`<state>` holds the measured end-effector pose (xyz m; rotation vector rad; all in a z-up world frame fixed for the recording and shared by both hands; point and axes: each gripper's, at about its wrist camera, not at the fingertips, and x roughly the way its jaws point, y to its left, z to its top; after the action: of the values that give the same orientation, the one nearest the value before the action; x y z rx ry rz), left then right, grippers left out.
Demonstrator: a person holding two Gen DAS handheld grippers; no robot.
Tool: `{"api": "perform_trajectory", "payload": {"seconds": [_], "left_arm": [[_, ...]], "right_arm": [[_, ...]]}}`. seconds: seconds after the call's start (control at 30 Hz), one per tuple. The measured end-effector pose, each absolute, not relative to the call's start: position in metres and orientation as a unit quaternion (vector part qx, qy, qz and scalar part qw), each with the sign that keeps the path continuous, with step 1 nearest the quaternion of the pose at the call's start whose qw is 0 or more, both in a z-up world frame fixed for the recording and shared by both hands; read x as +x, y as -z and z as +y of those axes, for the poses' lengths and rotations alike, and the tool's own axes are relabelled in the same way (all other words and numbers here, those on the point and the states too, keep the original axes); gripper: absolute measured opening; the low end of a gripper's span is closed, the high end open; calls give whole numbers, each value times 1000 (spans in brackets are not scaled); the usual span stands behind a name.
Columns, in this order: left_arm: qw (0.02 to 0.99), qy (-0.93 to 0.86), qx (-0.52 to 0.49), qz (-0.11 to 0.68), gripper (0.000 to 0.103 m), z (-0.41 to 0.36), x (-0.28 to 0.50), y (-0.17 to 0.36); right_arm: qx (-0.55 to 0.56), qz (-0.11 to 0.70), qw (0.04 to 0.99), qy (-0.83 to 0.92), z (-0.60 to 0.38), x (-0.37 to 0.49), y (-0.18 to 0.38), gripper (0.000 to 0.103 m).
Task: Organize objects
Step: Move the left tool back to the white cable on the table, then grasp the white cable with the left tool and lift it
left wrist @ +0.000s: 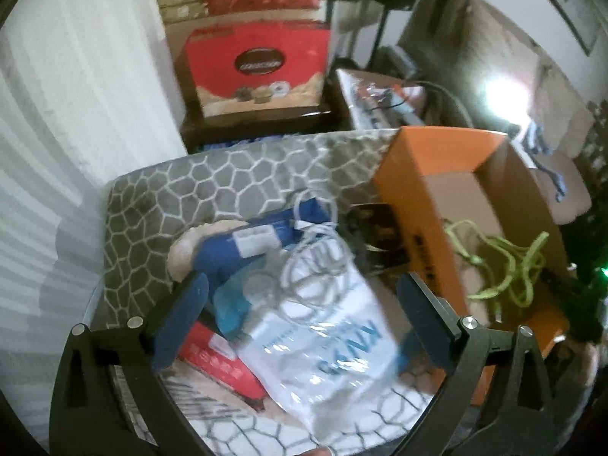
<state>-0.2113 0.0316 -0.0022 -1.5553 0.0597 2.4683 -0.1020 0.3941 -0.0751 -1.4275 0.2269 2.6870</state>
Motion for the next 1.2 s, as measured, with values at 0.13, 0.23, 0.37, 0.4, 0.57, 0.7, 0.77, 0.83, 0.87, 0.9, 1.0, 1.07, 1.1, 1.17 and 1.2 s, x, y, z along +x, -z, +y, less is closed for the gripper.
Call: {"api": "perform_trajectory", "payload": {"seconds": [0.13, 0.23, 0.37, 0.4, 0.57, 0.7, 0.77, 0.83, 0.87, 0.9, 1.0, 1.07, 1.1, 1.17, 1.2], "left_arm": [[108, -839, -533, 25, 96, 30, -222, 20], [96, -837, -538, 34, 86, 30, -228, 30], [91, -832, -547, 34, 73, 28, -233, 43], [91, -831, -548, 33, 72, 28, -234, 45], [94, -827, -553, 49, 54, 33, -236, 54], [100, -820, -560, 66, 38, 40, -234, 59], [99, -820, -559, 76, 36, 42, -233, 60], [97, -819, -560, 79, 32, 43, -233, 61], [96, -817, -563, 79, 25, 43, -234, 63], [96, -816, -565, 80, 21, 42, -234, 65], [104, -813, -568, 77, 7, 41, -233, 68], [105, -814, -566, 71, 5, 40, -232, 67], [106, -816, -564, 65, 5, 38, -231, 65], [105, -821, -560, 47, 5, 33, -231, 61], [101, -825, -555, 37, 5, 30, -231, 59]], "right_arm": [[-467, 75, 45, -880, 394, -102, 75, 8], [-467, 75, 45, -880, 394, -102, 75, 8], [-468, 75, 45, -880, 394, -102, 75, 8], [-468, 74, 45, -879, 394, -102, 75, 8], [-469, 72, 46, -879, 396, -100, 75, 8], [-470, 73, 47, -878, 397, -98, 76, 8], [-471, 71, 47, -878, 396, -98, 76, 8], [-471, 70, 48, -878, 397, -98, 77, 8], [-471, 70, 48, -878, 395, -98, 76, 8], [-471, 70, 48, -878, 395, -98, 76, 8], [-471, 69, 48, -878, 396, -98, 76, 8], [-471, 69, 48, -878, 395, -98, 76, 8], [-471, 69, 48, -878, 396, -98, 76, 8], [-471, 69, 49, -878, 395, -98, 76, 8], [-471, 69, 48, -878, 395, -98, 76, 8]]}}
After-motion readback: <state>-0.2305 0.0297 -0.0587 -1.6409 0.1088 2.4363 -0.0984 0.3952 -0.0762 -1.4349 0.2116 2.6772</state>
